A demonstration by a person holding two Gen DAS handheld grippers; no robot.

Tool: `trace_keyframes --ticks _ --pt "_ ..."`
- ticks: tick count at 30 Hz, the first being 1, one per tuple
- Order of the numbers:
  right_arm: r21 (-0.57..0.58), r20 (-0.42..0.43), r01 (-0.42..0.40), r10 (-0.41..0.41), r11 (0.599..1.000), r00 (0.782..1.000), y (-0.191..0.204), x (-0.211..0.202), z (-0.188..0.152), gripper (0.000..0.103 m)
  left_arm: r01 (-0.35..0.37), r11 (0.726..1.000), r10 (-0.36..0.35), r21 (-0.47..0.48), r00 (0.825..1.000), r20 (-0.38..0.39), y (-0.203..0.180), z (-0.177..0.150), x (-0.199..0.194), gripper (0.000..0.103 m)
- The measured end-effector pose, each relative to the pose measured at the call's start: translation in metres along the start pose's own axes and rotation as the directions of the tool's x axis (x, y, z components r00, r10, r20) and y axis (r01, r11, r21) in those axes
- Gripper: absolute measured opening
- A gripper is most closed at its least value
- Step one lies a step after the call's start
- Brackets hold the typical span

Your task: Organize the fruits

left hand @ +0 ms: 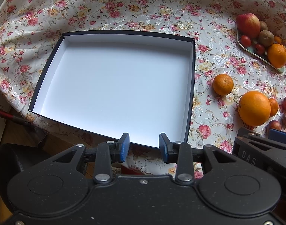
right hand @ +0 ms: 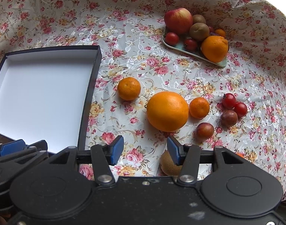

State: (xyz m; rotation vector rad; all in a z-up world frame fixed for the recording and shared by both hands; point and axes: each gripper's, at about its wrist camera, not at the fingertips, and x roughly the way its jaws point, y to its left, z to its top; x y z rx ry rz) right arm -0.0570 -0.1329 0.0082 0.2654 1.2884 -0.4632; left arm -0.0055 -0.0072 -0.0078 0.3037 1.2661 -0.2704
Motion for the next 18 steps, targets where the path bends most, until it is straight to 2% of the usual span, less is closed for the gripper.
trace_keyframes --ticks 18 --pt "0.009 -0.033 -0.013 0.013 1.000 0.999 -0.0020 0.0055 0.0013 0.053 0.000 1.000 0.000 0.010 1.000 -0.011 -0.0015 -0.0002 0.0008 0.045"
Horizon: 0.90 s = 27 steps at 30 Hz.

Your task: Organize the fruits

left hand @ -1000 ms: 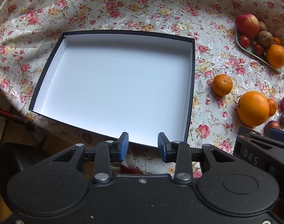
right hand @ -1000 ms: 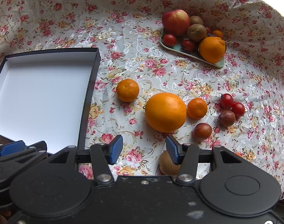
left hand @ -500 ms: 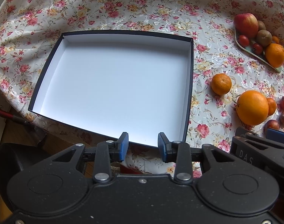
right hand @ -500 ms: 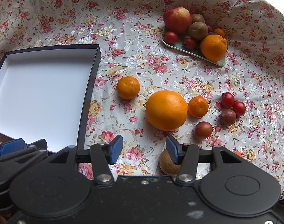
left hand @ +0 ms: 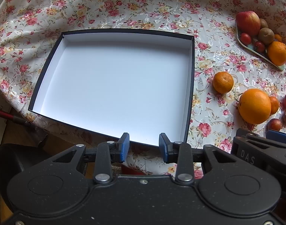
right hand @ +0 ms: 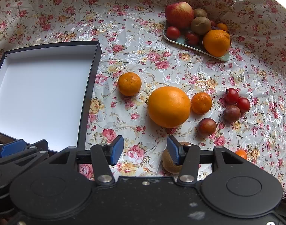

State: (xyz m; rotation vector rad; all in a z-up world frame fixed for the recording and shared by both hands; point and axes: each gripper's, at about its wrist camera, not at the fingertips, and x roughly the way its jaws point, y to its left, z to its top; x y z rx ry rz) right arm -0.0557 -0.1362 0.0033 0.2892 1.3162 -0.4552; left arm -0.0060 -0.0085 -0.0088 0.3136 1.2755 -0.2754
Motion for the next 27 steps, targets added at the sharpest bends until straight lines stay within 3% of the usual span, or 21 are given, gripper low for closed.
trace_keyframes --ticks 15,27 --pt "0.040 -0.034 -0.002 0.003 0.999 0.999 -0.018 0.005 -0.001 0.052 0.013 0.999 -0.012 0.031 1.000 -0.006 -0.012 -0.001 -0.002 0.045" --pt "0.161 -0.048 0.027 -0.019 0.987 0.999 -0.075 0.005 -0.009 0.052 0.073 0.991 -0.073 0.113 0.997 -0.002 -0.056 -0.006 -0.008 0.045"
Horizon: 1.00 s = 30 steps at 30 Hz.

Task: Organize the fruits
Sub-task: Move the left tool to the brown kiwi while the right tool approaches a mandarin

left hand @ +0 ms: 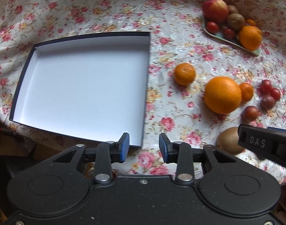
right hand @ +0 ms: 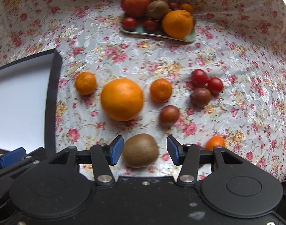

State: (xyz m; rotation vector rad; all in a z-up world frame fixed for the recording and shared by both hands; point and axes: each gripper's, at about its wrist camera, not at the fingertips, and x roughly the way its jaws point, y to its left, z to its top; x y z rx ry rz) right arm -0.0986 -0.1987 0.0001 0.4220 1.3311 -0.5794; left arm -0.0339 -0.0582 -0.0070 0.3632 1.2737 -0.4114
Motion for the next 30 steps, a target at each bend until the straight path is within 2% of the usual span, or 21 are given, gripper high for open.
trace_keyframes --ticks 8,13,17,21,25,27,30 --pt "0.143 -0.007 0.017 -0.017 0.990 1.000 -0.068 0.002 -0.001 0.052 0.066 0.993 -0.066 0.095 0.998 -0.012 -0.048 -0.003 0.003 0.045" --pt "0.250 -0.001 0.017 -0.017 0.968 1.000 -0.114 0.003 -0.004 0.052 0.099 0.986 -0.096 0.135 0.995 -0.026 -0.073 0.000 0.006 0.045" --pt "0.313 -0.009 0.023 -0.021 0.950 1.000 -0.142 0.011 -0.008 0.052 0.151 0.978 -0.145 0.146 0.988 -0.052 -0.091 0.005 0.011 0.045" --pt "0.406 -0.009 0.048 -0.049 0.913 0.999 -0.162 0.017 -0.016 0.053 0.157 0.968 -0.151 0.197 0.988 -0.045 -0.110 0.004 0.013 0.045" --pt "0.470 -0.007 0.086 -0.093 0.879 0.996 -0.170 0.023 -0.022 0.053 0.208 0.955 -0.198 0.212 0.978 -0.068 -0.117 0.001 0.016 0.045" --pt "0.464 -0.017 0.087 -0.090 0.881 0.996 -0.172 0.027 -0.024 0.053 0.218 0.953 -0.206 0.210 0.976 -0.076 -0.119 0.000 0.018 0.045" --pt "0.433 -0.028 0.046 -0.037 0.900 0.999 -0.170 0.032 -0.025 0.053 0.206 0.955 -0.194 0.213 0.978 -0.076 -0.121 0.000 0.021 0.045"
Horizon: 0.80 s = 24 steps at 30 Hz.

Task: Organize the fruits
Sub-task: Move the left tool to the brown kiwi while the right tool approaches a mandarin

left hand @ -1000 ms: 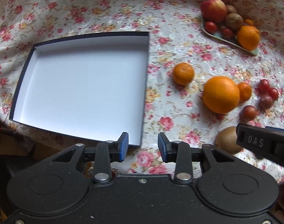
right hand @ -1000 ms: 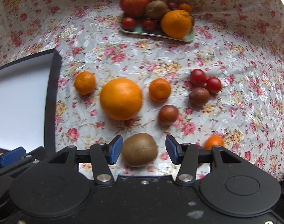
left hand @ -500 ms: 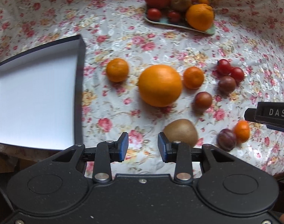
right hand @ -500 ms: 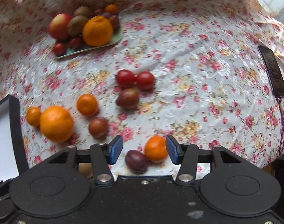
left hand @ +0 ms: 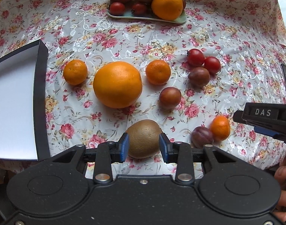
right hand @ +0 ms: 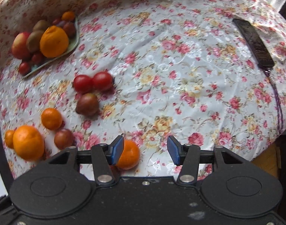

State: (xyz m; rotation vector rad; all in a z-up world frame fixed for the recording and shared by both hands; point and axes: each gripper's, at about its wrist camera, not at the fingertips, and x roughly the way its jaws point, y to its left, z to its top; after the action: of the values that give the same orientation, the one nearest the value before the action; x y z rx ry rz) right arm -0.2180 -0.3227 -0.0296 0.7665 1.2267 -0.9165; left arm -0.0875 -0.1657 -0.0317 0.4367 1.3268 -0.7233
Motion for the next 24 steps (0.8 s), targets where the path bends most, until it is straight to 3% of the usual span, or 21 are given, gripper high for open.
trace_keyframes --ticks 5,9,24 --pt "-0.025 -0.027 -0.062 0.061 0.998 0.998 0.008 0.002 -0.004 0.053 0.001 1.000 -0.001 -0.001 1.000 -0.009 0.002 0.000 0.005 0.045" --pt "-0.040 -0.043 -0.046 0.044 0.998 0.998 0.017 0.011 -0.006 0.053 0.026 0.999 -0.027 -0.024 0.999 -0.020 0.005 0.001 0.009 0.047" --pt "-0.015 -0.107 -0.011 0.010 1.000 0.994 0.024 0.039 -0.011 0.052 -0.049 0.998 0.048 0.041 0.999 0.019 -0.014 0.000 0.016 0.054"
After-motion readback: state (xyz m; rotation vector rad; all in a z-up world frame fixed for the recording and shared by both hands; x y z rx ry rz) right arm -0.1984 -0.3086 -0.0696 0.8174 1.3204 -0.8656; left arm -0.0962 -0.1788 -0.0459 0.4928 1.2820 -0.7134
